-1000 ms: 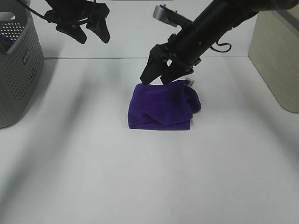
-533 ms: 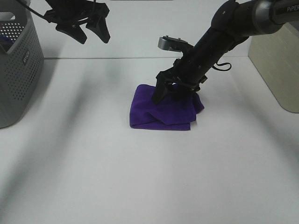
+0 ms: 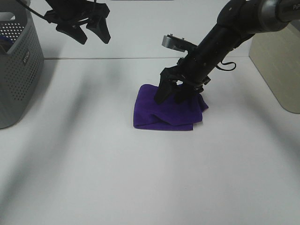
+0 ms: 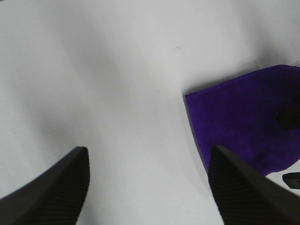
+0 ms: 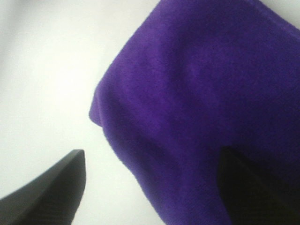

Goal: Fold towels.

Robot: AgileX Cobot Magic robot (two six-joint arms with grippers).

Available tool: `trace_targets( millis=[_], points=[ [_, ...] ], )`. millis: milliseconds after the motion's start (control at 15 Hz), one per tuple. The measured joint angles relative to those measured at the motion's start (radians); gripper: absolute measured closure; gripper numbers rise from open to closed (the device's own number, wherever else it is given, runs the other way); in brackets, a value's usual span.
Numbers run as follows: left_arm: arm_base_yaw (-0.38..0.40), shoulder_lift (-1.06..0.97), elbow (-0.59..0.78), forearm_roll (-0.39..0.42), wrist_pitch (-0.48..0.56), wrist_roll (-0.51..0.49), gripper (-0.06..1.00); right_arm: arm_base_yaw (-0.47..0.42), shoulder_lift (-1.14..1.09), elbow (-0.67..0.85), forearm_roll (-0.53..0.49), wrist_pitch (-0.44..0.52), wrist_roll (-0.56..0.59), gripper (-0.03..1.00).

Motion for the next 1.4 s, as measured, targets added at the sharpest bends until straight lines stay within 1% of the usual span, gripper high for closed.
trace_targets(
  millis=[133,267,400,533,600,733,933,1133,1267,1400],
  points=[
    [0.000,0.000,0.000,0.000,0.000,0.000,0.29,0.000,0.000,-0.037,0.003,0.022,-0.001,0.21],
    [0.000,0.002,0.000,0.000,0.000,0.002,0.29,0.000,-0.003,-0.056,-0.021,0.029,-0.001,0.21],
    [0.000,0.002,0.000,0.002,0.000,0.008,0.29,0.000,-0.003,-0.056,-0.086,0.022,0.006,0.21],
    [0.000,0.002,0.000,0.005,0.000,0.008,0.29,0.000,-0.003,-0.056,-0.159,0.012,0.036,0.21],
    [0.000,0.002,0.000,0.006,0.000,0.008,0.29,0.000,-0.002,-0.056,-0.175,0.001,0.048,0.21],
    [0.000,0.002,0.000,0.007,0.001,0.011,0.29,0.000,0.007,-0.059,-0.180,-0.009,0.057,0.21],
    [0.000,0.002,0.000,0.007,0.001,0.011,0.29,0.000,0.053,-0.061,-0.184,-0.009,0.058,0.21],
    [0.000,0.002,0.000,0.007,0.001,0.011,0.29,0.000,0.052,-0.065,-0.184,0.000,0.058,0.21],
    [0.000,0.002,0.000,0.007,0.001,0.011,0.29,0.000,0.003,-0.065,-0.167,0.032,0.059,0.21],
    [0.000,-0.004,0.000,0.030,0.002,0.011,0.28,0.000,-0.094,-0.065,-0.153,0.050,0.059,0.21]
  ],
)
